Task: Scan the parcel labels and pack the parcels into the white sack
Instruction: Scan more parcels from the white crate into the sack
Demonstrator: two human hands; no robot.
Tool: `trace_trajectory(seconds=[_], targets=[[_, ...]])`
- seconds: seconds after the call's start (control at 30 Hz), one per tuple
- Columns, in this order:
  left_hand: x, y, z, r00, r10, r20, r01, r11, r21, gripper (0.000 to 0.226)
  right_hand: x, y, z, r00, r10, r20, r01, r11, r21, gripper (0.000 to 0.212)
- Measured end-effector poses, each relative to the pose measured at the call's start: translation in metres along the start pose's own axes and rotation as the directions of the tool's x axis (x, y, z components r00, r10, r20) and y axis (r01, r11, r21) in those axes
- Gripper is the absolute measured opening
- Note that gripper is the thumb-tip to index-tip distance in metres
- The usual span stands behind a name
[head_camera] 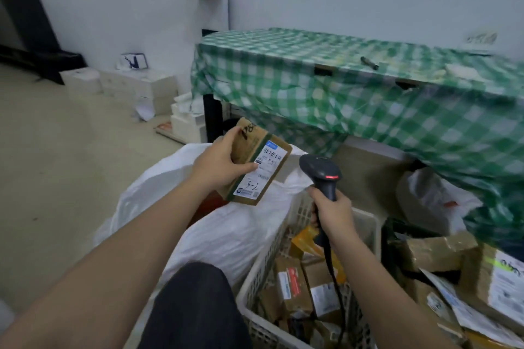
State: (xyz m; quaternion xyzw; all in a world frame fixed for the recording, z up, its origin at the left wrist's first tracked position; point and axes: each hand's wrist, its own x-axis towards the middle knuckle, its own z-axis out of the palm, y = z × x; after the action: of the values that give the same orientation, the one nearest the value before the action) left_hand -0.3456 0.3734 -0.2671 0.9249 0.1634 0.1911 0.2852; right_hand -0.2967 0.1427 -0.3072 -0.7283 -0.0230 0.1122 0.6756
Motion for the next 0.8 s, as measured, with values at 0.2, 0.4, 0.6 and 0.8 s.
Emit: trace_trajectory(seconds=[0.2,0.4,0.6,0.8], targets=[[0.037,-0.046,-0.019,0.998,0.051,0.020,-0.054,0.985,0.165,0.099,0.044,-0.010,0.051,0.999,0.018,0.048,-0.016,0.999,-0.038,0.009],[0.059,-0.098,0.000,0.995,0.087,0.048,-0.099,0.894,0.438,0.091,0.085,0.027,0.086,0.993,0.106,-0.049,-0.109,0.991,-0.078,0.006],[0.072,-0.116,0.024,0.939,-0.160,0.304,-0.016,0.864,0.504,0.058,0.095,0.054,0.083,0.987,0.160,-0.012,-0.161,0.980,-0.119,0.008],[0.055,-0.076,0.052,0.973,-0.043,0.225,-0.009,0.974,0.224,0.034,0.078,0.071,0.047,0.978,0.199,-0.069,-0.206,0.973,-0.105,0.011]])
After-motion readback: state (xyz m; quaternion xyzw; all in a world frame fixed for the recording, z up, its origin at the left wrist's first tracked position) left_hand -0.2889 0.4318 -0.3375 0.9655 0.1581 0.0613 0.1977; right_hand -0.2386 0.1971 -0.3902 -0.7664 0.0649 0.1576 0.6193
